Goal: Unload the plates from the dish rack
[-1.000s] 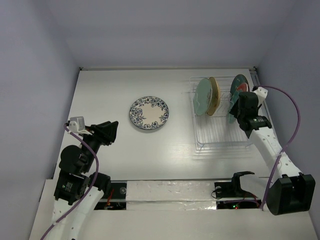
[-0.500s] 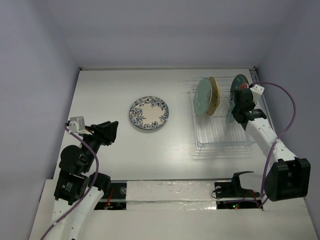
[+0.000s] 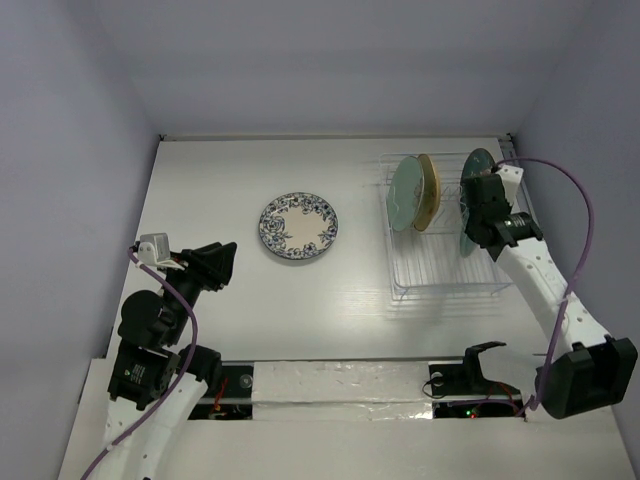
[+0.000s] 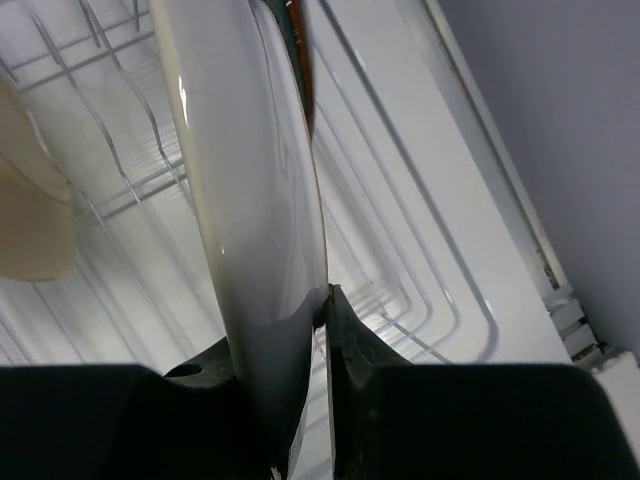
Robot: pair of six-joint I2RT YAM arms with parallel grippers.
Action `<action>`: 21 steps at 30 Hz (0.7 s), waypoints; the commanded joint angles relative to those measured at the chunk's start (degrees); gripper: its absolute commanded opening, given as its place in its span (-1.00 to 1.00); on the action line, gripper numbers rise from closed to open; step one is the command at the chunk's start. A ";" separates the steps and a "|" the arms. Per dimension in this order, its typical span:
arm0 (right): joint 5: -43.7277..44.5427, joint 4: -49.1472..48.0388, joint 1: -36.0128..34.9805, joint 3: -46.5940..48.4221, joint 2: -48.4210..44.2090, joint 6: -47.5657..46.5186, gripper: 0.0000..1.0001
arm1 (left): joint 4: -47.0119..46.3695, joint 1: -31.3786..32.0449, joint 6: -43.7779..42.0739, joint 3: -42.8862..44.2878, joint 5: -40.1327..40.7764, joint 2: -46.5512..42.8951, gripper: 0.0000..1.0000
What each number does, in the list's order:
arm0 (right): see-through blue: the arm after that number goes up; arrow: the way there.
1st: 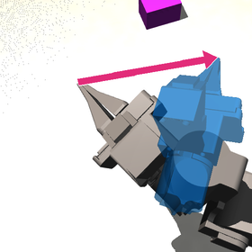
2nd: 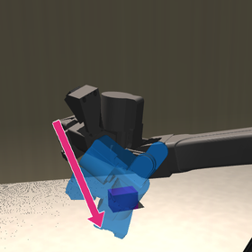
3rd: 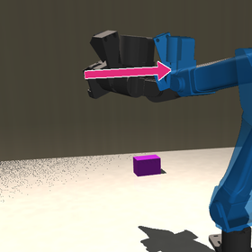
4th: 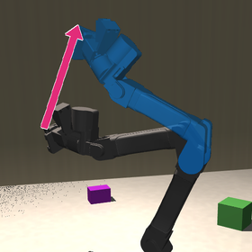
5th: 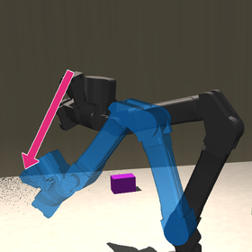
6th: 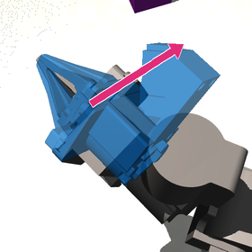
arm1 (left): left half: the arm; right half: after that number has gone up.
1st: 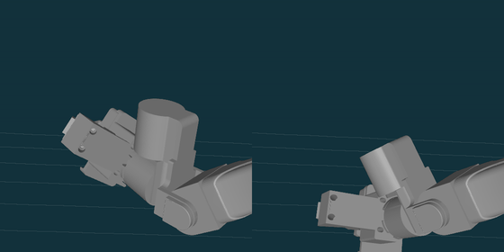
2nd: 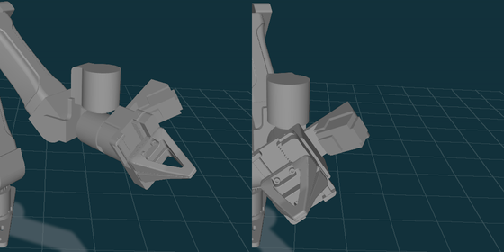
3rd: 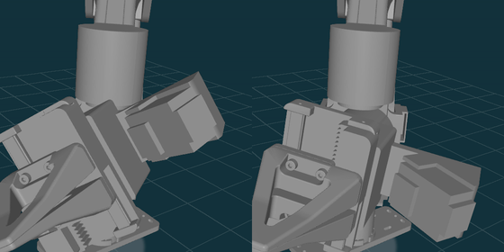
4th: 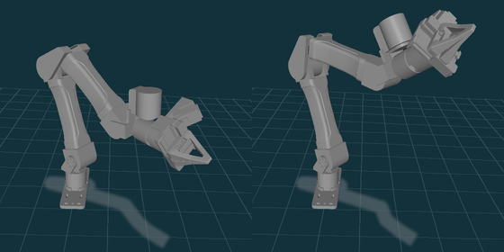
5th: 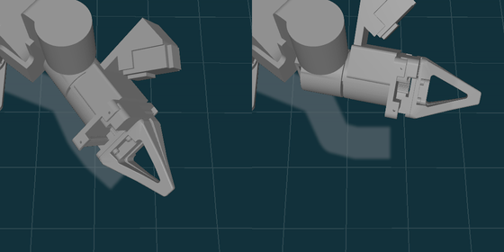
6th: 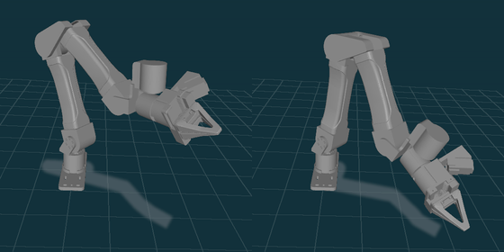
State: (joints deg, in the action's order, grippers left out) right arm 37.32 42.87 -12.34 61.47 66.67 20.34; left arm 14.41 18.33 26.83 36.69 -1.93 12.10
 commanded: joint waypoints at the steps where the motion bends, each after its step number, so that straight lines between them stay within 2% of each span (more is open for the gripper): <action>1: 2.58 -4.82 -3.12 9.18 -8.38 0.23 -1.00 | -2.64 0.39 -0.64 0.67 -0.88 -0.41 -0.20; 9: 2.32 -2.53 -9.53 19.03 -16.57 0.93 -1.00 | -2.90 0.39 -0.55 0.49 -0.97 0.03 -0.20; 12: -6.18 -7.17 -11.82 20.09 -17.89 2.41 -1.00 | -2.90 0.39 -0.64 0.58 -0.88 0.21 -0.20; 16: -28.64 -21.75 -13.84 13.95 -16.59 7.94 -1.00 | -2.99 0.39 -0.64 0.49 -0.97 -0.06 -0.20; 19: -38.16 -32.13 -16.48 11.22 -10.02 12.69 -1.00 | -2.90 0.39 -0.64 0.49 -0.88 -0.14 -0.20; 21: -39.69 -37.67 -20.34 12.18 -5.70 14.63 -1.00 | -2.90 0.39 -0.64 0.49 -0.88 -0.14 -0.20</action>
State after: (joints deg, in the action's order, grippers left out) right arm 12.08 27.88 -28.32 73.21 54.50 28.53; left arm 14.39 18.33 26.83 36.69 -2.17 12.10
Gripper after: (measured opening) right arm 0.220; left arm 0.397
